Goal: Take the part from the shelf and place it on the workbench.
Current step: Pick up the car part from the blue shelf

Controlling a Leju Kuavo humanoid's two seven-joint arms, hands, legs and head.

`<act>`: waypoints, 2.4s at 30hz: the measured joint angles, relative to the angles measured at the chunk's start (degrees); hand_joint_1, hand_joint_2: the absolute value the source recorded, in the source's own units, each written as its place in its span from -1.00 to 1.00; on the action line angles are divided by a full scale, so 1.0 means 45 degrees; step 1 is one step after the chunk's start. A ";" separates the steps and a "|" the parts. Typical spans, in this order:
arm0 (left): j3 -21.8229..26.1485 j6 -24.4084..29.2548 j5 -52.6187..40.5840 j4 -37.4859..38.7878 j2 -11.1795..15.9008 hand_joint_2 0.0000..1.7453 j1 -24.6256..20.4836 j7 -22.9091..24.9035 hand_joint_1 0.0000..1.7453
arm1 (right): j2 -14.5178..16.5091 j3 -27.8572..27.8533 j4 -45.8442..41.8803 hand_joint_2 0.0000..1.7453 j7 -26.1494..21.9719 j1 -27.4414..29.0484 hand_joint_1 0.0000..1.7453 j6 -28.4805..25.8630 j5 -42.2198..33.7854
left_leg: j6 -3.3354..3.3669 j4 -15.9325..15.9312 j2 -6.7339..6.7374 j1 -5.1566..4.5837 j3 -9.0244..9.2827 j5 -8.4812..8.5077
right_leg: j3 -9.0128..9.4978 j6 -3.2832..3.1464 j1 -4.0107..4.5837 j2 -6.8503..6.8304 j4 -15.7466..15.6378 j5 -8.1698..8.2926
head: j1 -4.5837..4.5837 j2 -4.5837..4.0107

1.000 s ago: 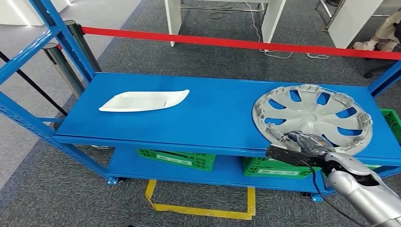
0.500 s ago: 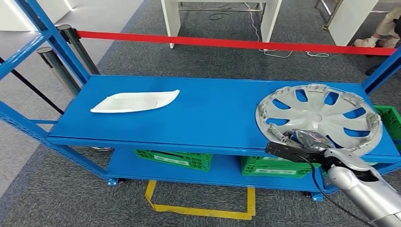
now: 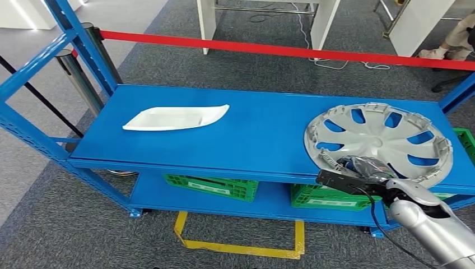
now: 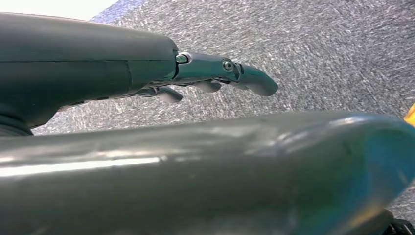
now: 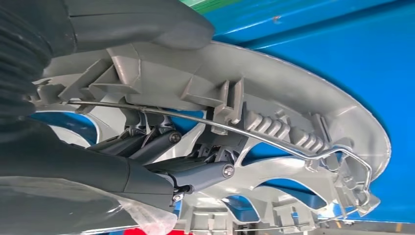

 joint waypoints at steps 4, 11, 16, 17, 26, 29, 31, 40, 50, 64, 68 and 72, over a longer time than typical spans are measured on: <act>0.0006 0.0002 -0.0001 0.0000 -0.0002 -1.00 -0.0029 -0.0010 -1.00 | 0.0005 -0.0033 0.0017 1.00 -0.0136 -0.0051 1.00 -0.0090 -0.0158 | -0.0170 0.0142 -0.0014 -0.0070 -0.0067 -0.0079 | 0.1409 -0.0106 0.0027 -0.0014 -0.2732 0.0921 | 0.0001 0.0003; 0.0023 0.0004 -0.0007 0.0000 0.0007 -1.00 -0.0037 -0.0019 -1.00 | 0.0037 -0.0076 0.0024 1.00 -0.0267 -0.0051 1.00 -0.0440 -0.0254 | -0.0595 0.2363 -0.0005 0.0013 -0.1023 -0.1363 | 0.1473 -0.0520 0.0000 -0.0055 -0.2838 0.0959 | -0.0075 0.0004; 0.0030 -0.0010 -0.0053 0.0000 0.0021 -1.00 0.0000 -0.0025 -1.00 | 0.0352 -0.0458 -0.0059 1.00 -0.0544 0.0480 1.00 -0.1553 -0.0089 | -0.0565 0.2496 -0.0005 0.0053 -0.1090 -0.0838 | 0.1492 -0.0531 0.0012 -0.0052 -0.2831 0.0953 | -0.0070 0.0003; 0.0032 -0.0012 -0.0076 0.0000 0.0024 -1.00 -0.0004 -0.0035 -1.00 | 0.0448 -0.0581 -0.0130 1.00 -0.0604 0.0623 1.00 -0.1792 -0.0003 | -0.0508 0.1582 -0.0009 0.0040 -0.0672 -0.0430 | 0.1496 -0.0514 0.0022 -0.0046 -0.2830 0.0948 | -0.0068 0.0003; 0.0053 -0.0458 -0.0046 0.0000 -0.0006 0.50 -0.0052 -0.0865 -1.00 | 0.0831 -0.1434 -0.0760 1.00 -0.0788 0.1408 1.00 -0.2438 0.0346 | -0.0017 -0.0127 -0.0016 0.0017 -0.0076 0.0097 | 0.0476 -0.0088 0.0007 -0.0021 -0.1104 -0.0068 | -0.0006 0.0001; 0.0066 -0.0657 -0.0012 0.0000 -0.0019 1.00 -0.0058 -0.1015 -1.00 | 0.0868 -0.1548 -0.0785 1.00 -0.0857 0.1552 1.00 -0.2464 0.0403 | 0.0009 -0.0115 -0.0016 0.0000 -0.0071 0.0075 | -0.0406 -0.0010 0.0001 -0.0017 0.0722 -0.0589 | 0.0003 0.0004; 0.0070 -0.0737 -0.0014 0.0000 -0.0040 1.00 -0.0063 -0.1136 -1.00 | 0.0891 -0.1627 -0.0823 1.00 -0.0943 0.1620 1.00 -0.2478 0.0437 | -0.0028 -0.0079 -0.0025 0.0021 -0.0046 0.0033 | 0.0054 0.0034 -0.0037 -0.0027 -0.0276 0.0150 | 0.0005 0.0004; 0.1064 -0.0529 0.1523 -0.0044 0.0123 1.00 -0.0057 -0.1255 -1.00 | 0.0977 -0.2591 -0.1994 1.00 -0.1405 0.2589 1.00 -0.3399 0.1032 | -0.0551 0.1026 -0.0042 -0.0018 -0.0464 -0.0683 | 0.1397 -0.0370 -0.0087 -0.0016 -0.2659 0.0765 | -0.0056 0.0002; 0.1326 -0.0494 0.1259 -0.0061 0.0358 1.00 -0.0096 -0.0923 -1.00 | 0.0991 -0.3321 -0.2645 1.00 -0.1796 0.2856 1.00 -0.3656 0.1175 | -0.0078 0.0488 -0.0031 -0.0244 -0.0534 0.0186 | 0.1561 -0.0489 0.0105 0.0031 -0.2649 0.0608 | -0.0084 0.0001; 0.1336 -0.0658 0.0970 -0.0074 0.0443 1.00 -0.0193 -0.0754 -1.00 | 0.1013 -0.3365 -0.2749 1.00 -0.3098 0.1869 1.00 -0.4169 0.1800 | -0.0182 0.0152 -0.0027 -0.0048 -0.0369 0.0138 | 0.1111 0.0147 -0.0099 -0.0008 -0.2088 0.0656 | 0.0001 0.0003; 0.1336 -0.0689 0.0925 -0.0084 0.0504 1.00 -0.0219 -0.0718 -1.00 | 0.1083 -0.3219 -0.2787 1.00 -0.3343 0.1412 1.00 -0.4323 0.1916 | -0.0370 0.0366 -0.0051 -0.0068 -0.0495 0.0091 | 0.1359 -0.0191 -0.0066 0.0030 -0.2506 0.0663 | -0.0023 0.0003; 0.1337 -0.0613 0.0866 -0.0087 0.0529 1.00 -0.0264 -0.0626 -1.00 | 0.1132 -0.3080 -0.2784 1.00 -0.3545 0.0961 1.00 -0.4326 0.1952 | -0.0602 0.2296 -0.0036 -0.0019 -0.1292 -0.1025 | 0.1382 -0.0460 -0.0073 0.0021 -0.2519 0.0681 | -0.0089 0.0004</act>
